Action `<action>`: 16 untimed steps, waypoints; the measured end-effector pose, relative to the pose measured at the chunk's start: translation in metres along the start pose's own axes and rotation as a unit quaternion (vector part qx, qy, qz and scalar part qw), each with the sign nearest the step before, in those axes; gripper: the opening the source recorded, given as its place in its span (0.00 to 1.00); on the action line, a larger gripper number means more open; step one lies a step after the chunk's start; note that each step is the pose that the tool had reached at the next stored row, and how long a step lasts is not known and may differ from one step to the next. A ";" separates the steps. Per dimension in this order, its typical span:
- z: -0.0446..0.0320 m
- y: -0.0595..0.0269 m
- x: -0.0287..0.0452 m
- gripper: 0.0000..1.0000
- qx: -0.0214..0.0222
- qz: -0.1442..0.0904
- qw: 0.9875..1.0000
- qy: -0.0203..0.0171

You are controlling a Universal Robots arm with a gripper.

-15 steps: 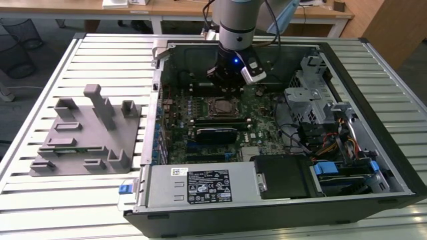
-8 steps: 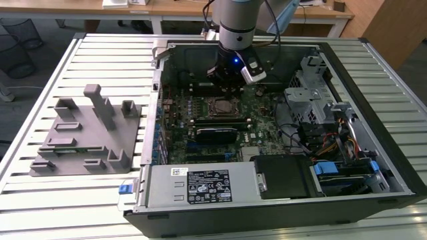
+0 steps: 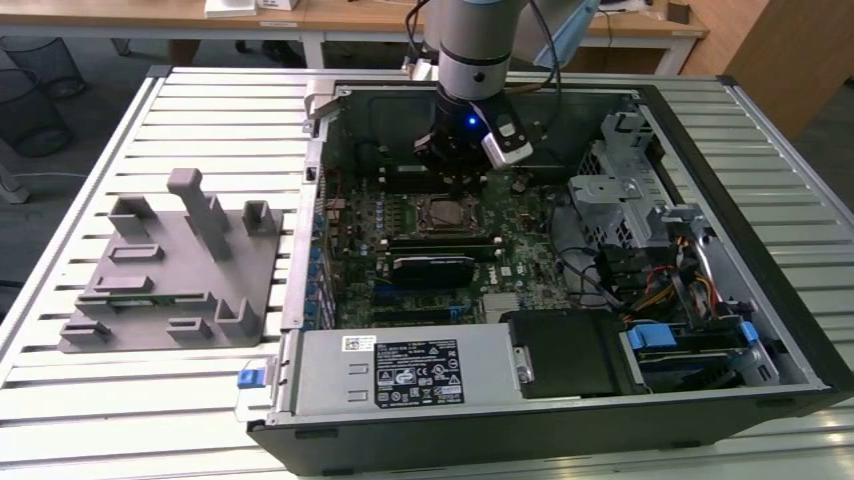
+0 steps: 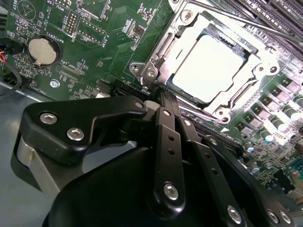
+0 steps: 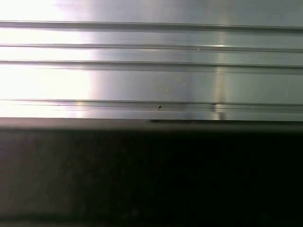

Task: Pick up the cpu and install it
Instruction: 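Install the first cpu locking lever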

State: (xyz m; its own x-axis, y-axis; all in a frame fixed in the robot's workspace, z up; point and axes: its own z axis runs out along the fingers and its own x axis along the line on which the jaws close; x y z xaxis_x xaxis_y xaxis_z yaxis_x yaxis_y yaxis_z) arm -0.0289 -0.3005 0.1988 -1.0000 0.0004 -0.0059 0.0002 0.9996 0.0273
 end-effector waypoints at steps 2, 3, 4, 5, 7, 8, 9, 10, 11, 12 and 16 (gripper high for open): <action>0.0000 0.0000 0.0000 0.11 0.003 0.000 1.000 0.000; 0.0001 0.0000 0.0000 0.11 0.004 0.000 1.000 0.000; 0.0001 0.0000 0.0000 0.11 0.005 0.000 1.000 0.000; 0.0001 -0.0001 0.0000 0.11 0.006 0.000 1.000 0.000; 0.0001 -0.0001 0.0000 0.11 0.006 0.000 1.000 0.000; 0.0001 0.0000 0.0000 0.11 0.006 0.000 1.000 0.000; 0.0001 0.0000 0.0000 0.11 0.006 0.000 1.000 0.000; 0.0001 0.0000 0.0000 0.11 0.006 0.000 1.000 0.000; -0.0002 0.0000 0.0000 0.11 0.006 0.000 1.000 0.000; -0.0006 0.0000 0.0000 0.11 0.006 0.000 1.000 0.000; -0.0020 0.0000 0.0008 0.11 0.005 0.000 1.000 0.000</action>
State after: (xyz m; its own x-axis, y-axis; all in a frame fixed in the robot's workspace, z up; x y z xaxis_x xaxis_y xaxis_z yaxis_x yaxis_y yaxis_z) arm -0.0298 -0.3005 0.2008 -1.0000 0.0005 -0.0060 0.0004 0.9998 0.0177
